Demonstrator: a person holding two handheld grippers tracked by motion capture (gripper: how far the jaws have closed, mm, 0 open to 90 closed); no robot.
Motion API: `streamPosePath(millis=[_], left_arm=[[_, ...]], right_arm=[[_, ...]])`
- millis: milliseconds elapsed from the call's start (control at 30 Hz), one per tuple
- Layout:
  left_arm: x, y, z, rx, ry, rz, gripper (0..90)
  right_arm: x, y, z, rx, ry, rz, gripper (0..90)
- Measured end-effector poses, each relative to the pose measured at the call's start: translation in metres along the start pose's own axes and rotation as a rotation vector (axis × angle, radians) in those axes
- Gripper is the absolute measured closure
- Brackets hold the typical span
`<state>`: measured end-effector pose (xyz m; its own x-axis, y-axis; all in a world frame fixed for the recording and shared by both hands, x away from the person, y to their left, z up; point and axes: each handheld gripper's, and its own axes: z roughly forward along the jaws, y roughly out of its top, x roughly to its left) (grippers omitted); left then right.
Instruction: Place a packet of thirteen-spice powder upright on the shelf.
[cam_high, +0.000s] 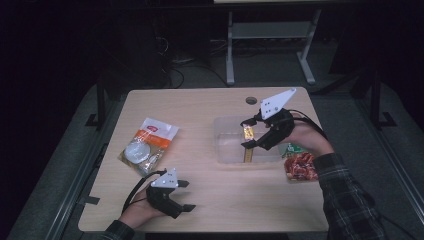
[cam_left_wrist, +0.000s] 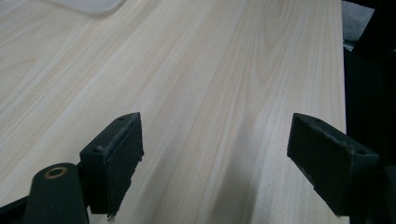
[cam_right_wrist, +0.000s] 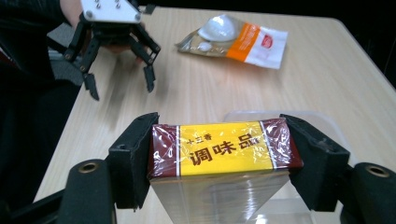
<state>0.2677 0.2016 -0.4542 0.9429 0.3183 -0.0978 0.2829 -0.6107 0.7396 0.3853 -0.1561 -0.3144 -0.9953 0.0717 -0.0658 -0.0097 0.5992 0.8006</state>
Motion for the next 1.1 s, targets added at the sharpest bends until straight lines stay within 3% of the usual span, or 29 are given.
streamPosePath(millis=[233,533,833,1100], left_arm=[[0.001,0.000,-0.001,0.010,-0.002,0.004,17.8],[0.002,-0.001,-0.002,0.004,0.001,-0.009,17.7],[0.002,-0.001,-0.002,0.004,-0.001,-0.006,17.8],[0.002,-0.001,-0.001,0.010,-0.007,-0.007,17.8]], right_arm=[[-0.021,0.001,-0.003,-0.011,0.009,0.010,30.9],[-0.047,-0.004,0.004,0.014,0.019,0.014,30.8],[-0.061,-0.010,0.008,0.002,0.001,0.036,30.8],[-0.069,-0.017,0.013,-0.005,0.014,0.066,30.8]])
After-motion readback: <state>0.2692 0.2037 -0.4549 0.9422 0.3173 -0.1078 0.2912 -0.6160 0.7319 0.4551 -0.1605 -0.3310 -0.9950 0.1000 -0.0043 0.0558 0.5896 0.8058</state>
